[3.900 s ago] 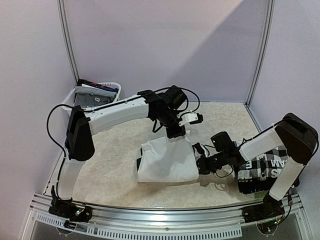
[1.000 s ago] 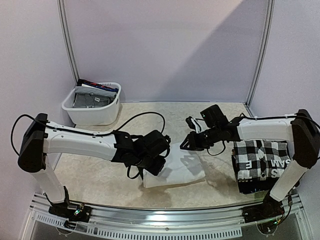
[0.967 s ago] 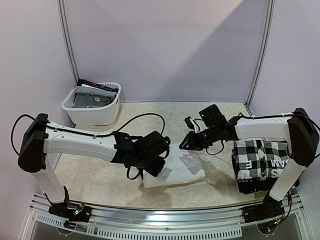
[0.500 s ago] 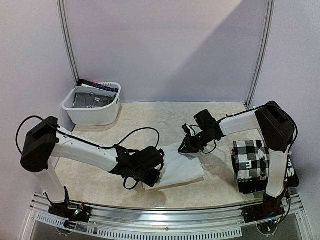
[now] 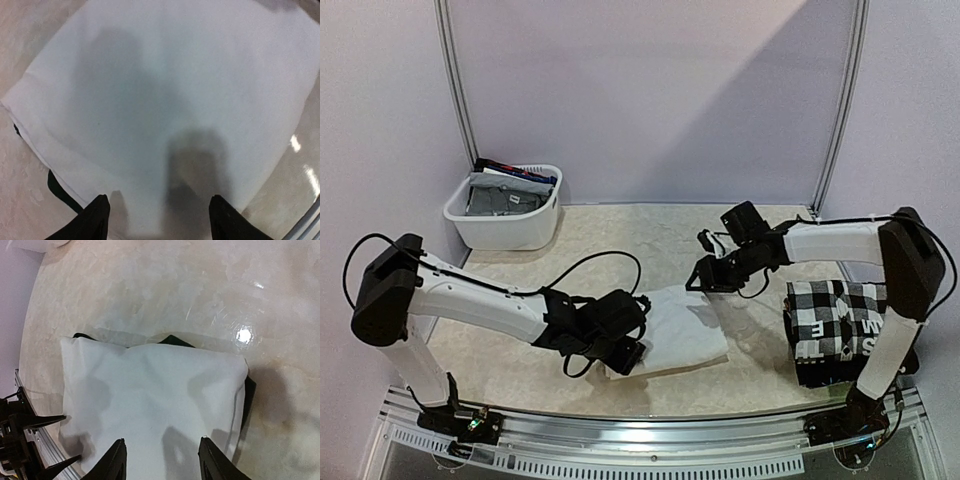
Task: Fold and stack the mixed laundry pile
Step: Adjust the square-folded T-shirt at the center of the board, then pick up the square-folded T-shirt from the center of the board, then pass from the left arm to the right
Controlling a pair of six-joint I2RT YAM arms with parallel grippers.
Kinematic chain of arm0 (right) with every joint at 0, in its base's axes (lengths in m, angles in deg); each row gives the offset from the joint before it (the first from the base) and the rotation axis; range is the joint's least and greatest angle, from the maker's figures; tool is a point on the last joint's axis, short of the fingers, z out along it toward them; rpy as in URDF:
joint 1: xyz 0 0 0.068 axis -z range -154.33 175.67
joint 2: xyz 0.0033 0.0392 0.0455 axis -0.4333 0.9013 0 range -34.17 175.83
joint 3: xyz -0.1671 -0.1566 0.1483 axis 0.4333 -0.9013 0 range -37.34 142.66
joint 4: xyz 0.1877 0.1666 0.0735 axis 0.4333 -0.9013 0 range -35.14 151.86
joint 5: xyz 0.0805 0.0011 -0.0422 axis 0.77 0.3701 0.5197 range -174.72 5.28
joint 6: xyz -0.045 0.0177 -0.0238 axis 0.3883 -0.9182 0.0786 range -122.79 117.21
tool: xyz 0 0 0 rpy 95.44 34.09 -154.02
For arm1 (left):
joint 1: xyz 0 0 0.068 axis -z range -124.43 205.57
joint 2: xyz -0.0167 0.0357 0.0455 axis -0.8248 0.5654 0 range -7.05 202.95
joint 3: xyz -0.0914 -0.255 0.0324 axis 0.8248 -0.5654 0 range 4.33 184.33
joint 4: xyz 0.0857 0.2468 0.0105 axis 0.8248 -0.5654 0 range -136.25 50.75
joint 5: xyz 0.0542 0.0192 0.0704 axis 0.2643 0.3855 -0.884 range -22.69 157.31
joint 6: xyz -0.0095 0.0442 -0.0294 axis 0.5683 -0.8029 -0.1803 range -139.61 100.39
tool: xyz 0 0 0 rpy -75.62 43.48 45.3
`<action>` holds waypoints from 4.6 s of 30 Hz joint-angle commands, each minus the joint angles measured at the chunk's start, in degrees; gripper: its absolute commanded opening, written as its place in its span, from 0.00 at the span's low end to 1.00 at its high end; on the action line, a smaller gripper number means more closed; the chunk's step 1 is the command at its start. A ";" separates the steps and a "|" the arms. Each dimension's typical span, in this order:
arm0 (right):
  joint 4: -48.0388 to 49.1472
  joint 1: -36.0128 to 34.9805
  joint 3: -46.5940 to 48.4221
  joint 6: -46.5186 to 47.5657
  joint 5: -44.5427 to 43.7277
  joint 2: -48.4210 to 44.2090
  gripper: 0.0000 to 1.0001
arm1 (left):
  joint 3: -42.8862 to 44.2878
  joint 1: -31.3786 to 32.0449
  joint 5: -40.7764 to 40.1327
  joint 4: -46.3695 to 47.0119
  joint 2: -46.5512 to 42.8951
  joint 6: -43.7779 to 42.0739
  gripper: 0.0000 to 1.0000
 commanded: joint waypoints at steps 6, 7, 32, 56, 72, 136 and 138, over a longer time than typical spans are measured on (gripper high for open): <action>-10.37 1.48 -9.55 -4.22 -20.48 -20.20 0.64 | 22.13 10.07 -16.39 -8.23 10.65 -29.94 0.72; -10.36 1.93 -10.84 -4.67 -21.15 -22.60 0.65 | 24.27 10.94 -17.59 -8.71 13.21 -33.61 0.71; -22.30 3.96 -15.13 -7.02 -39.28 -42.88 0.90 | 50.18 13.38 -24.70 -8.06 40.88 -56.36 0.66; 1.67 4.00 -21.76 -14.00 -5.41 -35.93 0.99 | 12.45 11.68 -13.83 27.04 16.08 -50.70 0.00; 19.73 2.14 -20.62 -20.93 7.86 -11.31 0.99 | 7.38 11.54 -13.71 30.78 12.72 -49.35 0.00; -36.63 -5.10 -9.72 -6.11 -24.69 -27.85 0.00 | -8.86 6.31 -4.04 32.98 -9.24 -31.06 0.94; -39.42 -5.16 -9.36 -5.66 -28.63 -30.10 0.00 | -9.46 6.01 -4.12 33.36 -10.20 -30.69 0.94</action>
